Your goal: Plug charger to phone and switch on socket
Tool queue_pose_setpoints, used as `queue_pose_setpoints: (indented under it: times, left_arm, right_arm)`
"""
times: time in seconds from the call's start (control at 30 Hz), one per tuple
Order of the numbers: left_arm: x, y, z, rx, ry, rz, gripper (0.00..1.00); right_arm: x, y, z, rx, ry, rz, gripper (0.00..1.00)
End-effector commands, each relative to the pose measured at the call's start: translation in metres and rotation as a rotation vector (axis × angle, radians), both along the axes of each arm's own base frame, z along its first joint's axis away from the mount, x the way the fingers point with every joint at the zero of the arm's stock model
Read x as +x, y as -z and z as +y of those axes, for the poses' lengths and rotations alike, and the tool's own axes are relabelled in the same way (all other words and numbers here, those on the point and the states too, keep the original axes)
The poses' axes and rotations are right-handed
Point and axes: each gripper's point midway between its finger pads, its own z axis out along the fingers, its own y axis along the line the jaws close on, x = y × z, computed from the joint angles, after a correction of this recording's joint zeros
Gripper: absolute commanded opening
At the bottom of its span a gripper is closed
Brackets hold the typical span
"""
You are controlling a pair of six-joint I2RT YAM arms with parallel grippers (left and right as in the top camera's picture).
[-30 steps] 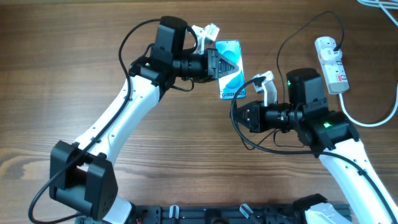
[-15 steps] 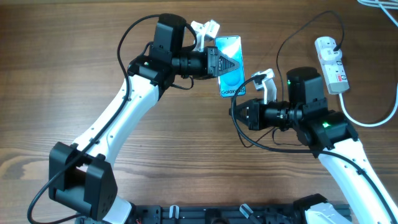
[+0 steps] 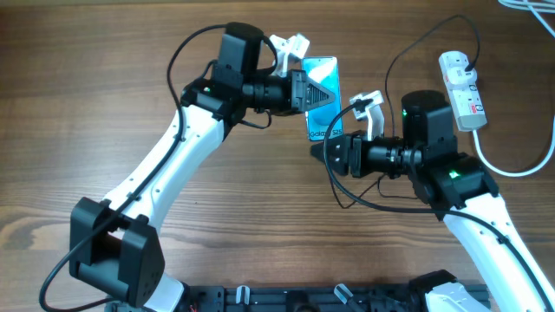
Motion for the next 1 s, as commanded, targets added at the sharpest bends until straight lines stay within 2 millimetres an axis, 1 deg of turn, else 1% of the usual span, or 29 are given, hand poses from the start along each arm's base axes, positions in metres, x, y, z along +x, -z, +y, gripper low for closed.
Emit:
queue_pose_setpoints:
  times: [0.0, 0.07, 0.17, 0.37, 0.43, 0.5, 0.6, 0.63, 0.77, 0.83, 0.87, 0.97]
  left_arm:
    - [-0.020, -0.003, -0.010, -0.007, 0.057, -0.004, 0.04]
    - [-0.015, 0.000, -0.008, 0.012, 0.031, -0.013, 0.04]
    - [-0.013, -0.001, -0.008, 0.013, 0.025, -0.020, 0.04]
    - [-0.013, -0.001, -0.008, 0.009, 0.014, 0.010, 0.04]
    - [-0.013, -0.001, -0.008, 0.009, 0.013, 0.013, 0.04]
    - [-0.013, -0.001, -0.008, 0.006, 0.002, 0.040, 0.04]
    - [-0.014, -0.006, -0.011, -0.018, 0.015, 0.041, 0.04]
    - [-0.015, -0.009, -0.012, -0.030, 0.022, 0.036, 0.04]
    - [-0.016, -0.011, -0.012, -0.039, 0.031, 0.033, 0.04]
    - [-0.016, -0.011, -0.013, -0.039, 0.032, 0.032, 0.04]
    - [-0.016, -0.011, -0.013, -0.039, 0.032, 0.032, 0.04]
    - [-0.016, -0.011, -0.013, -0.038, 0.032, 0.033, 0.04]
  right_arm:
    - [0.012, -0.016, -0.002, -0.003, 0.017, -0.080, 1.00]
    - [0.010, -0.016, -0.001, 0.003, 0.008, -0.074, 1.00]
    - [0.006, -0.013, -0.002, 0.000, 0.002, -0.046, 1.00]
    - [-0.008, 0.004, -0.006, -0.046, -0.011, 0.031, 1.00]
    - [-0.010, 0.010, -0.010, -0.073, 0.004, 0.058, 0.92]
    - [-0.010, 0.015, -0.014, -0.096, 0.029, 0.081, 0.77]
    - [-0.012, 0.017, -0.014, -0.100, 0.029, 0.097, 0.50]
    - [-0.013, 0.018, -0.014, -0.101, 0.029, 0.101, 0.47]
    - [-0.012, 0.018, -0.015, -0.103, 0.028, 0.097, 0.47]
    - [-0.010, 0.020, -0.017, -0.118, 0.043, 0.093, 0.36]
    - [-0.009, 0.020, -0.017, -0.123, 0.048, 0.092, 0.26]
    - [-0.007, 0.021, -0.019, -0.130, 0.057, 0.083, 0.04]
